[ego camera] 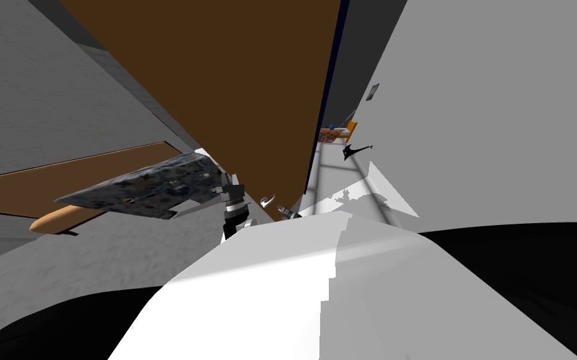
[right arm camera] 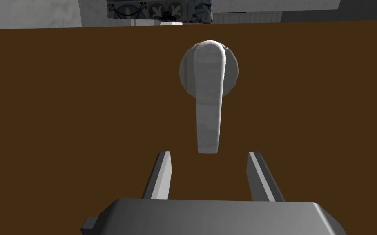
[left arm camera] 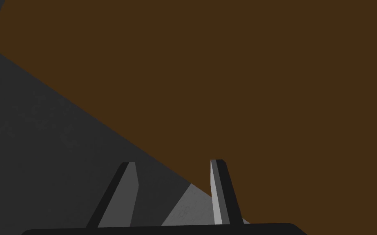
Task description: Push the door open
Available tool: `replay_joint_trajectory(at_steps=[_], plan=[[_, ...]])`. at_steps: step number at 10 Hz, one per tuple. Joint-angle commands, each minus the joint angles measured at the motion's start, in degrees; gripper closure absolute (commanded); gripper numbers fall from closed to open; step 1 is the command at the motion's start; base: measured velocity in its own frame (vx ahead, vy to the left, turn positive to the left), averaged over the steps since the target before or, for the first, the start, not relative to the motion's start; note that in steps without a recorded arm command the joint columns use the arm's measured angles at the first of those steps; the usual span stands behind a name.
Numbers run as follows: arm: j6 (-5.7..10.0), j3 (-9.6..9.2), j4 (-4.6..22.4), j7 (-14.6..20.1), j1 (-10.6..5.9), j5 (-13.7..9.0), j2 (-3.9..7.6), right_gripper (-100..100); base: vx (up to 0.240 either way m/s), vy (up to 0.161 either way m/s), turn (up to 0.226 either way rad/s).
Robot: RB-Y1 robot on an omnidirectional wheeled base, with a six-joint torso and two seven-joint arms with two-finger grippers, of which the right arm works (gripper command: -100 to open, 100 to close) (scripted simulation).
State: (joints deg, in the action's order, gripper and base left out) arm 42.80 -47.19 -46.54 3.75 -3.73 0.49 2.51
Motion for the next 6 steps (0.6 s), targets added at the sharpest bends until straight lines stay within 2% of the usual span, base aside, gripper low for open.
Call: replay_joint_trajectory(at_steps=[1, 5, 6], plan=[[0.00, -0.01, 0.01, 0.01, 0.02, 0.00, 0.03, 100, -0.025, -0.020, 0.002], [0.00, -0.01, 0.01, 0.01, 0.02, 0.00, 0.03, 100, -0.011, -0.009, 0.000], [0.03, 1.89, 0.28, -0.68, 0.31, -0.53, 0.47, -100, -0.080, 0.077, -0.128]])
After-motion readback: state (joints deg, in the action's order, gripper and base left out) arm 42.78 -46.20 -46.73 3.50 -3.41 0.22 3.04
